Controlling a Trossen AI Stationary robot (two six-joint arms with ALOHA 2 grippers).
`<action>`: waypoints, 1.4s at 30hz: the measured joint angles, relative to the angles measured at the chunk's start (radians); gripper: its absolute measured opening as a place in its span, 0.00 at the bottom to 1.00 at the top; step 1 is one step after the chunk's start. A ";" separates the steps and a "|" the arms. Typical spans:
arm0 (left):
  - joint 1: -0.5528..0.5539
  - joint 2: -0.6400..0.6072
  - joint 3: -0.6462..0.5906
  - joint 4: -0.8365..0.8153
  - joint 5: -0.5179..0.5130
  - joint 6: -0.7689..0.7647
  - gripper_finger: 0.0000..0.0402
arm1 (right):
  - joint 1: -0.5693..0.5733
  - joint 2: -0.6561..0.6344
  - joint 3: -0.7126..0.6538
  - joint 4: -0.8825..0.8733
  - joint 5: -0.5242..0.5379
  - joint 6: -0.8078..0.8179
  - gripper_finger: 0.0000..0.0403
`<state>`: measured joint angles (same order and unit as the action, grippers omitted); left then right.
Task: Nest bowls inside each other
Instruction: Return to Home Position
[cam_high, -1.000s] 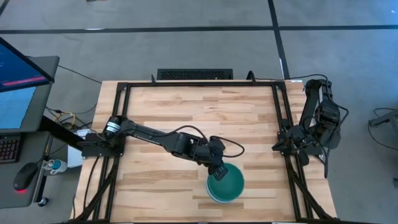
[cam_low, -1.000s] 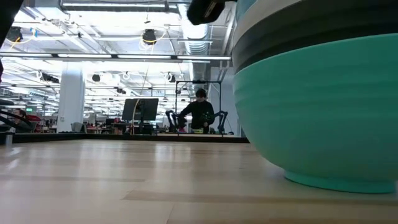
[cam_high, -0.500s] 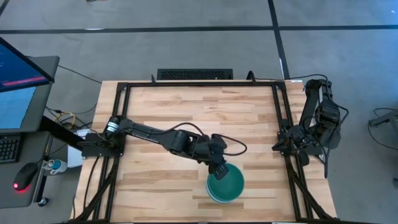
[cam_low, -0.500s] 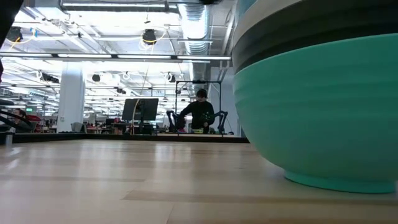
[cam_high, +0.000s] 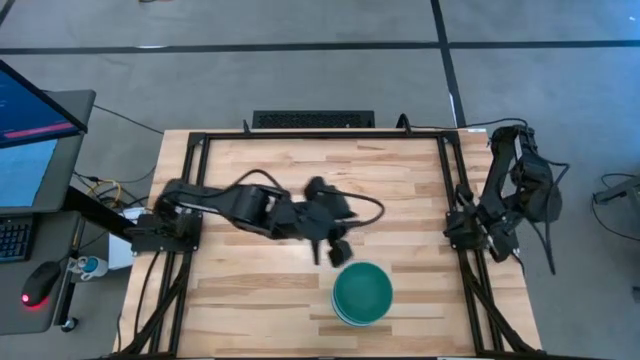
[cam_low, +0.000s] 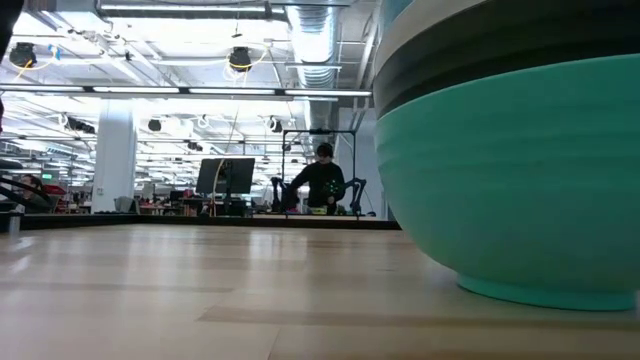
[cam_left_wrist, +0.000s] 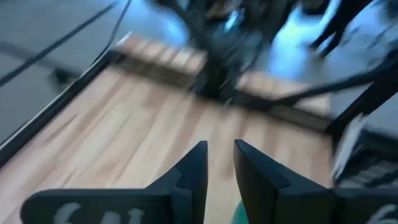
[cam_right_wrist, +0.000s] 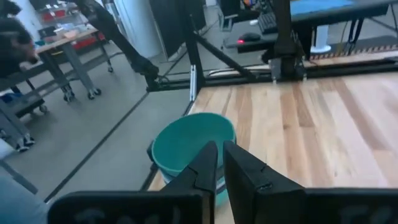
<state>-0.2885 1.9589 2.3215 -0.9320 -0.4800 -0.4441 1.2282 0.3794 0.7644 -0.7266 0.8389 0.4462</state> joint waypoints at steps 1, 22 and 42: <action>-0.006 -0.018 0.000 -0.071 -0.010 -0.024 0.18 | 0.000 0.000 0.015 -0.010 0.000 -0.009 0.12; -0.107 -0.377 -0.026 -0.632 -0.173 -0.114 0.18 | -0.006 0.000 0.278 -0.193 0.220 -0.211 0.12; -0.142 -1.115 -0.879 -0.356 -0.340 -0.245 0.18 | -0.217 0.001 0.237 -0.202 0.352 -0.238 0.12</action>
<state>-0.4309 0.8438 1.4421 -1.2876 -0.8203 -0.6889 1.0110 0.3801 1.0014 -0.9283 1.1905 0.2087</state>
